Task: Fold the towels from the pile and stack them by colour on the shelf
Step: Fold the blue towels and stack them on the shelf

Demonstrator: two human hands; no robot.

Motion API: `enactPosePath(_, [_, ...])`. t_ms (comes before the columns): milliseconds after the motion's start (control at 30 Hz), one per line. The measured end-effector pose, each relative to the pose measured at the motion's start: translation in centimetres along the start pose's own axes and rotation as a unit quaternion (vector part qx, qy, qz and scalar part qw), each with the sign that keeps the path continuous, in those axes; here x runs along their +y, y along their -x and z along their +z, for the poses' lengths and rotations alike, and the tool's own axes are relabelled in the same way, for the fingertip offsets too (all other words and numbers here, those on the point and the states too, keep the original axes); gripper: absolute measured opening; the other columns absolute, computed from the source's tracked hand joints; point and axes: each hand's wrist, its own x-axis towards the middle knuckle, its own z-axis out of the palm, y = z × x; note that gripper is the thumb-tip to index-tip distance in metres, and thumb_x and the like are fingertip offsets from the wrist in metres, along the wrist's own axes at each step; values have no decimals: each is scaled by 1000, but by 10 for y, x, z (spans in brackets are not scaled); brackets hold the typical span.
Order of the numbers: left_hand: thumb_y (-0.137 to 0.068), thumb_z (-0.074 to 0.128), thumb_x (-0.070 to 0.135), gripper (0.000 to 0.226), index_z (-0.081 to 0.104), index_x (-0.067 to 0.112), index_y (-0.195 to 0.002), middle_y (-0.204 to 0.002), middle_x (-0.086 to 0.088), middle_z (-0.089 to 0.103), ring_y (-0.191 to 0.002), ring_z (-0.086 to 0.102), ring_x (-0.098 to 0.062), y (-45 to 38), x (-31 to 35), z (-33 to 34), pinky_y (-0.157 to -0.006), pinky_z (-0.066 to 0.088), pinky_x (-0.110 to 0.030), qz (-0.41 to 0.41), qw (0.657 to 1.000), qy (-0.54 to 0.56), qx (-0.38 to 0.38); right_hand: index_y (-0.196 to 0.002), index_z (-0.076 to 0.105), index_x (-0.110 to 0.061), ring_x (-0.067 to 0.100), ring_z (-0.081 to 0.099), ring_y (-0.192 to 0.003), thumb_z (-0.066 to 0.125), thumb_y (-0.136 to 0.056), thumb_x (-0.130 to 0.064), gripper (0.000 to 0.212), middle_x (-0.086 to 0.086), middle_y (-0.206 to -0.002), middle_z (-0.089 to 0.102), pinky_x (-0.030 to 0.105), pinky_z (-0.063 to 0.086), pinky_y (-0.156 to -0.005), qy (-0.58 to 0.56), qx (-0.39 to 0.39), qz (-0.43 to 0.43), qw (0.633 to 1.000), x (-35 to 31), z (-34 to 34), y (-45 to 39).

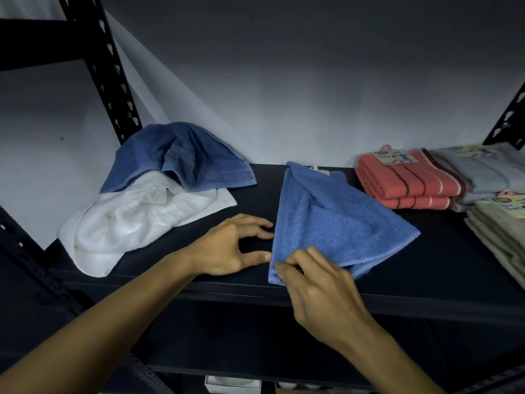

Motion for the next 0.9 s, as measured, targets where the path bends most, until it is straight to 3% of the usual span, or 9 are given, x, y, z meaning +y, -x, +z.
enactPosePath(67, [-85,71,49,43,65,34,-124,-141,23,49,-134,37,5,0,0,1,-114,34,-37,3,1000,-3,3,-97,73,-13,10,54,-77,57,-81,-10,24,-5,-85,58,20,47,-53,0,0,-9,1000,-1,0,0])
enactPosePath(233, [-85,71,49,44,64,35,-125,-141,24,48,-134,36,5,-1,-1,1,-115,34,-36,3,1000,-10,4,-99,73,-14,11,54,-77,74,-73,-9,27,-5,-87,58,20,47,-55,-4,-28,-7,1000,-3,2,4])
enactPosePath(333, [-84,72,49,44,65,34,-124,-139,24,49,-133,38,6,-1,0,1,-114,34,-36,2,1000,-2,9,-104,71,-15,10,52,-80,62,-88,-22,20,-6,-90,57,22,49,-61,-5,-34,-16,999,-2,2,6])
enactPosePath(433, [-84,74,45,42,66,32,-123,-136,23,53,-131,40,6,0,2,0,-114,35,-35,-10,1000,18,17,-111,68,-16,10,53,-84,48,-95,-32,30,-7,-95,57,23,52,-62,-15,-46,-14,999,1,1,8])
enactPosePath(600, [-95,59,40,39,57,27,-132,-136,14,55,-129,45,-2,-9,9,-3,-112,37,-35,-33,996,-24,85,-118,66,-17,8,53,-90,56,-93,-26,28,-6,-103,56,20,50,-62,-49,-40,-10,998,8,5,12])
enactPosePath(767, [-104,40,39,51,31,26,-153,-161,9,25,-148,15,-6,-49,21,-1,-121,17,-30,-56,993,-104,-12,-110,73,-20,7,54,-89,65,-81,-7,32,-9,-99,59,11,42,-60,-89,-30,-5,996,21,2,9])
enactPosePath(900, [-105,32,43,58,15,25,-157,-166,7,3,-150,-4,-6,-77,16,-2,-123,1,-32,-88,983,-142,-71,-105,74,-19,9,60,-85,62,-80,-4,32,-8,-95,59,22,52,-54,-104,-18,9,994,34,1,7])
